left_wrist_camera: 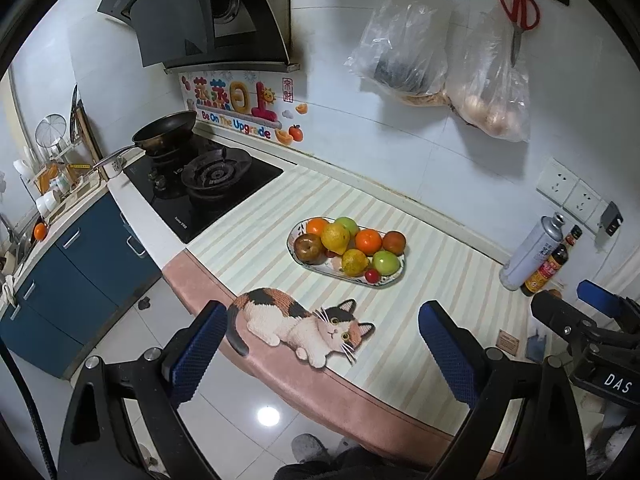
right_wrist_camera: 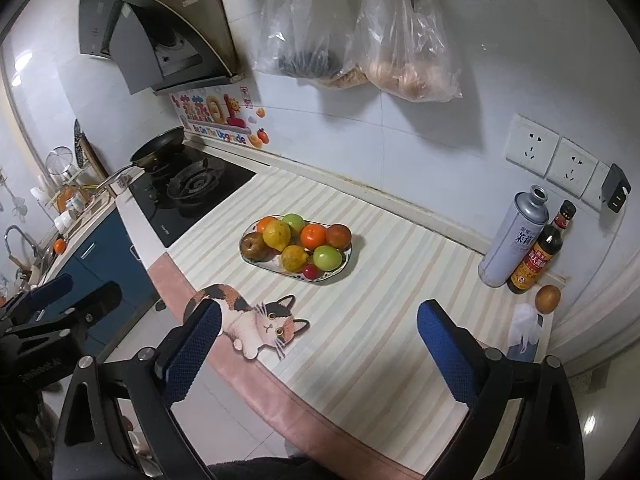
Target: Organize fruits
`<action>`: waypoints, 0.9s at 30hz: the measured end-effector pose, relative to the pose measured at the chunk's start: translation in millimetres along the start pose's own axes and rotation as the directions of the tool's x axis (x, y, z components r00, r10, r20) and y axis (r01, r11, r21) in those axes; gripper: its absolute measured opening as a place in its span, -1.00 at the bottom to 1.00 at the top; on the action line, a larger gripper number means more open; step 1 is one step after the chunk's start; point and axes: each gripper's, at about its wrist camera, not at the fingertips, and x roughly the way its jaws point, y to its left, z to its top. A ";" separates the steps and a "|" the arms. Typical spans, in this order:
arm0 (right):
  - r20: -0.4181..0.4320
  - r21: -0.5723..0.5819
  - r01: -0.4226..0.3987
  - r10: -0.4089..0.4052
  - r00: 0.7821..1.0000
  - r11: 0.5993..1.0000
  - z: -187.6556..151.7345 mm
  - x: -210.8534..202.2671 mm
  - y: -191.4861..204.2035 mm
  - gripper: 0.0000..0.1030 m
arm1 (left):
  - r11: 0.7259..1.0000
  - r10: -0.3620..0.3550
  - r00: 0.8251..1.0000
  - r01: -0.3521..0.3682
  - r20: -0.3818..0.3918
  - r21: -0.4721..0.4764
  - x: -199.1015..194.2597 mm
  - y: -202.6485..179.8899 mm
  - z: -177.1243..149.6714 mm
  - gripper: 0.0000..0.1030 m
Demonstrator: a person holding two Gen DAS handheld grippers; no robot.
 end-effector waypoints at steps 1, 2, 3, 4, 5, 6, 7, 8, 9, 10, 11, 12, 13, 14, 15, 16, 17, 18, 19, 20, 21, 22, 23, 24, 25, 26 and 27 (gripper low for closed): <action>-0.003 0.005 -0.003 0.003 1.000 1.000 2.1 6.3 -1.5 0.96 | 1.000 0.007 1.000 -0.007 0.003 0.003 4.2 -0.4 2.4 0.99; -0.006 0.009 -0.001 0.001 1.000 1.000 4.3 12.4 -3.0 0.96 | 1.000 0.014 1.000 -0.014 0.006 0.004 7.7 -0.6 4.2 0.99; -0.010 0.009 0.003 -0.002 1.000 1.000 7.2 17.4 -3.2 0.96 | 1.000 0.022 1.000 -0.022 0.005 0.004 12.2 -0.6 6.3 0.99; -0.012 0.005 0.007 -0.006 1.000 1.000 8.8 24.1 -3.6 0.96 | 1.000 0.027 1.000 -0.027 0.005 0.001 17.0 -0.7 8.4 0.99; -0.012 0.003 0.011 -0.011 1.000 1.000 11.0 28.8 -4.2 0.96 | 0.999 0.033 0.999 -0.033 0.006 0.000 21.2 -0.5 9.9 0.99; -0.015 0.001 0.017 -0.017 1.000 1.000 12.9 35.2 -4.6 0.96 | 0.999 0.044 0.999 -0.044 0.002 -0.001 26.9 -0.5 12.1 0.99; -0.019 0.001 0.019 -0.019 1.000 1.000 15.3 41.5 -5.1 0.96 | 0.999 0.050 0.999 -0.050 -0.001 -0.003 32.8 -0.4 14.4 0.99; -0.022 0.002 0.019 -0.019 1.000 1.000 17.4 47.7 -5.9 0.96 | 0.998 0.058 0.998 -0.058 0.000 -0.005 37.4 -0.2 16.4 0.99; -0.023 0.003 0.020 -0.020 1.000 1.000 19.4 51.6 -5.7 0.96 | 0.997 0.071 0.997 -0.071 -0.006 -0.006 43.8 -0.4 18.3 0.99; -0.025 0.002 0.023 -0.023 0.999 1.000 22.2 58.8 -6.2 0.96 | 0.997 0.072 0.997 -0.072 -0.014 -0.007 50.3 -0.7 20.0 0.99; -0.025 -0.001 0.027 -0.027 0.999 1.000 24.7 65.0 -6.3 0.96 | 0.997 0.073 0.997 -0.073 -0.013 -0.008 55.0 -0.7 21.3 0.99; -0.023 -0.001 0.033 -0.033 0.999 0.999 27.7 70.3 -7.0 0.96 | 0.996 0.085 0.996 -0.085 -0.015 -0.007 60.5 -1.3 22.4 0.99; -0.025 -0.001 0.039 -0.039 0.999 0.999 30.6 77.3 -7.7 0.96 | 0.996 0.091 0.995 -0.092 -0.026 -0.004 68.3 -2.3 24.0 0.99; -0.030 -0.001 0.040 -0.040 0.999 0.999 33.0 84.4 -8.8 0.96 | 0.996 0.090 0.995 -0.091 -0.031 -0.005 73.3 -3.1 24.9 0.99; -0.033 0.002 0.043 -0.043 0.999 0.999 34.9 90.3 -9.6 0.96 | 0.995 0.097 0.995 -0.097 -0.036 -0.005 79.6 -3.9 25.8 0.99; -0.036 0.005 0.047 -0.047 0.998 0.999 37.3 97.1 -11.1 0.96 | 0.995 0.102 0.994 -0.102 -0.042 -0.003 84.6 -4.6 26.0 0.99; -0.043 0.006 0.047 -0.047 0.998 0.999 39.8 103.7 -12.1 0.96 | 0.995 0.104 0.993 -0.104 -0.051 -0.002 91.4 -5.4 27.3 0.99; -0.045 0.007 0.046 -0.045 0.998 0.999 41.2 107.9 -13.2 0.96 | 0.994 0.109 0.992 -0.109 -0.058 -0.002 97.8 -6.0 28.6 0.99; -0.042 0.007 0.048 -0.048 0.998 0.999 43.5 113.6 -14.5 0.96 | 0.994 0.111 0.992 -0.111 -0.067 -0.003 103.7 -6.1 29.8 0.99; -0.049 0.007 0.051 -0.051 0.997 0.999 45.4 119.5 -15.6 0.96 | 0.994 0.107 0.992 -0.108 -0.073 -0.005 108.0 -6.1 31.1 0.99; -0.059 0.008 0.048 -0.047 0.997 0.999 46.9 124.4 -16.2 0.96 | 0.994 0.107 0.991 -0.108 -0.077 -0.007 111.7 -6.0 32.3 0.99; -0.064 0.008 0.045 -0.044 0.997 0.999 48.5 127.4 -16.0 0.96 | 0.994 0.108 0.991 -0.109 -0.081 -0.009 115.6 -5.9 34.0 0.99; -0.068 0.005 0.046 -0.046 0.997 0.999 49.9 132.6 -16.3 0.96 | 0.994 0.105 0.991 -0.106 -0.079 -0.010 117.8 -6.0 35.0 0.99; -0.076 -0.001 0.050 -0.050 0.996 0.999 51.1 137.7 -16.0 0.96 | 0.994 0.107 0.991 -0.108 -0.077 -0.007 120.7 -6.6 36.2 0.99; -0.079 -0.003 0.050 -0.050 0.996 0.999 51.1 140.1 -15.1 0.96 | 0.994 0.113 0.990 -0.113 -0.079 -0.003 123.5 -6.6 37.4 0.99; -0.082 -0.005 0.048 -0.048 0.995 0.999 52.4 144.8 -14.7 0.96 | 0.993 0.114 0.990 -0.114 -0.084 0.001 127.0 -7.3 38.6 0.99; -0.083 -0.007 0.049 -0.049 0.995 0.999 52.4 145.7 -14.5 0.96 | 0.993 0.114 0.989 -0.114 -0.090 0.003 130.0 -7.6 39.0 0.99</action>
